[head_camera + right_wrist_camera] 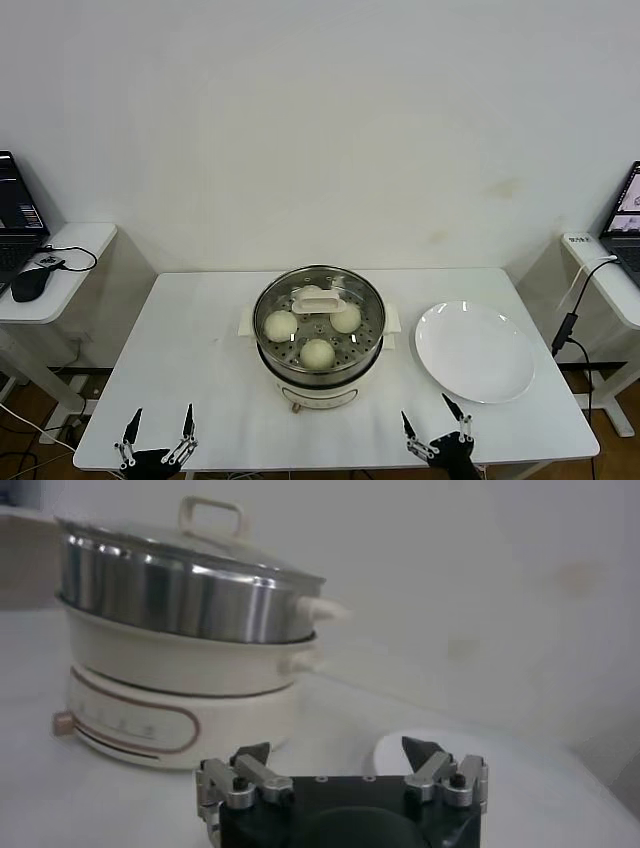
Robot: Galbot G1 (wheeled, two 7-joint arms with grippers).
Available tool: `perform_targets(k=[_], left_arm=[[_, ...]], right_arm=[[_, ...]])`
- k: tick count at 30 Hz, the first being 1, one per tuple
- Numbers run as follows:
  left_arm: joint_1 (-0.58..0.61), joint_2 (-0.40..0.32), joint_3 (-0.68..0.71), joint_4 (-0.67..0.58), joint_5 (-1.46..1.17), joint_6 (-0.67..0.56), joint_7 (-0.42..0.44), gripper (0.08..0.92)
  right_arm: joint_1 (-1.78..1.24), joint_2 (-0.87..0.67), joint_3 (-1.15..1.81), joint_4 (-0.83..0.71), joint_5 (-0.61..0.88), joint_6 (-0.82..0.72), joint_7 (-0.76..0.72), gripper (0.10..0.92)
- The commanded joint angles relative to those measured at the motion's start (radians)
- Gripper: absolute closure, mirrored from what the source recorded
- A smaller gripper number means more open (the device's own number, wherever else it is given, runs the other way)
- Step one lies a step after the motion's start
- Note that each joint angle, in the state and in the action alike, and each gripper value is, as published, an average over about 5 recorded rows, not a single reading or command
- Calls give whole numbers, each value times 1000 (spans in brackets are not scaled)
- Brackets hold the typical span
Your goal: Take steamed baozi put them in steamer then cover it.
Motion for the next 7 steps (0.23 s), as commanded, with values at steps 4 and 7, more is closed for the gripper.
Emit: perform_targets(k=[4,7], left_arm=[[-13,-15,2,9,25,-14,6,177],[-22,-20,5,6,25,-6,5,177]], right_arm=[[3,13,-16,42,8,-59,-13,203],[6,18,-14,42,-3,-63,-12,202]])
